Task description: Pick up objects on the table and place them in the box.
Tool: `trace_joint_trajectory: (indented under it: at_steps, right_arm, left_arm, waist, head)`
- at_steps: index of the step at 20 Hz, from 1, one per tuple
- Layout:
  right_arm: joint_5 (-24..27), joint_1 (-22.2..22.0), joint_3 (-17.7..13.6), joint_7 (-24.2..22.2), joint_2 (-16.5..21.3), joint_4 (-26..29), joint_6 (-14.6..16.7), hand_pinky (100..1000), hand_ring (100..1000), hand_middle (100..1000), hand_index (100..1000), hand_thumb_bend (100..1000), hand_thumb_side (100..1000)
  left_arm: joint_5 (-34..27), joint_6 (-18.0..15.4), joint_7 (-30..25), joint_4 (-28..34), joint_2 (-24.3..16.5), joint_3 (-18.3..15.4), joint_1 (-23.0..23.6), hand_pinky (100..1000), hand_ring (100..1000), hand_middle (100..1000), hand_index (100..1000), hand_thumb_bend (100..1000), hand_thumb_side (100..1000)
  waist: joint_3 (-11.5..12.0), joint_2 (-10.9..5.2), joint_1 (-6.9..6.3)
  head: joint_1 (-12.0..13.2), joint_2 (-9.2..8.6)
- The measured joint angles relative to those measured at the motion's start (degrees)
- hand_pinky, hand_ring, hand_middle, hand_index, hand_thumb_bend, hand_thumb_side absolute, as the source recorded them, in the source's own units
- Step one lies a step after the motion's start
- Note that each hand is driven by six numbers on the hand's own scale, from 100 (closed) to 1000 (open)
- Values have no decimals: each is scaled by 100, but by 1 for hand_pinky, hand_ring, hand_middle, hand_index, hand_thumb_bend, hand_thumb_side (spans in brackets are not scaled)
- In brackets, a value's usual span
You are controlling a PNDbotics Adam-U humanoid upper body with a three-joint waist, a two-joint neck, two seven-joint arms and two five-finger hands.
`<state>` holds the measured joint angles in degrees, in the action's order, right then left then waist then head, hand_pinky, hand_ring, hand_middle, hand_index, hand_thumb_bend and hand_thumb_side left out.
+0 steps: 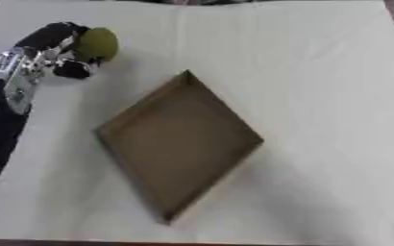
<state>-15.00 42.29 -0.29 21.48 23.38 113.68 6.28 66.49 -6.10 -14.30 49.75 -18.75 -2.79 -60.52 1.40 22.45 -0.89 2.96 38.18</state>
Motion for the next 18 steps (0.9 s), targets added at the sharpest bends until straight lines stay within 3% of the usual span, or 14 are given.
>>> trace_joint_trajectory:
  at_steps: [9,10,11,12,18]
  right_arm:
    - [1,-3,0,7,0,0,-11,779,622,733,778,100,586]
    - [1,-4,0,7,0,0,-12,779,622,732,778,100,586]
    - [1,-6,0,8,0,0,-13,779,622,732,778,100,586]
    - [2,-15,0,8,0,0,-13,778,623,730,777,100,587]
    - [-39,-19,-68,82,3,0,12,777,630,729,776,100,592]
  left_arm:
    - [-147,37,410,69,0,113,18,523,575,501,720,100,289]
    - [-147,36,426,59,0,119,18,437,498,449,654,100,180]
    - [-145,26,447,57,-1,128,15,437,498,449,654,100,180]
    - [-129,4,484,88,-2,134,6,398,465,407,613,100,116]
    - [243,-360,918,739,-10,517,-114,399,461,400,603,100,100]
  waist:
    - [0,1,0]
    - [0,1,0]
    - [0,1,0]
    - [0,1,0]
    - [10,-4,-5]
  head:
    - [0,0]
    - [0,0]
    - [0,0]
    - [0,0]
    - [-77,8]
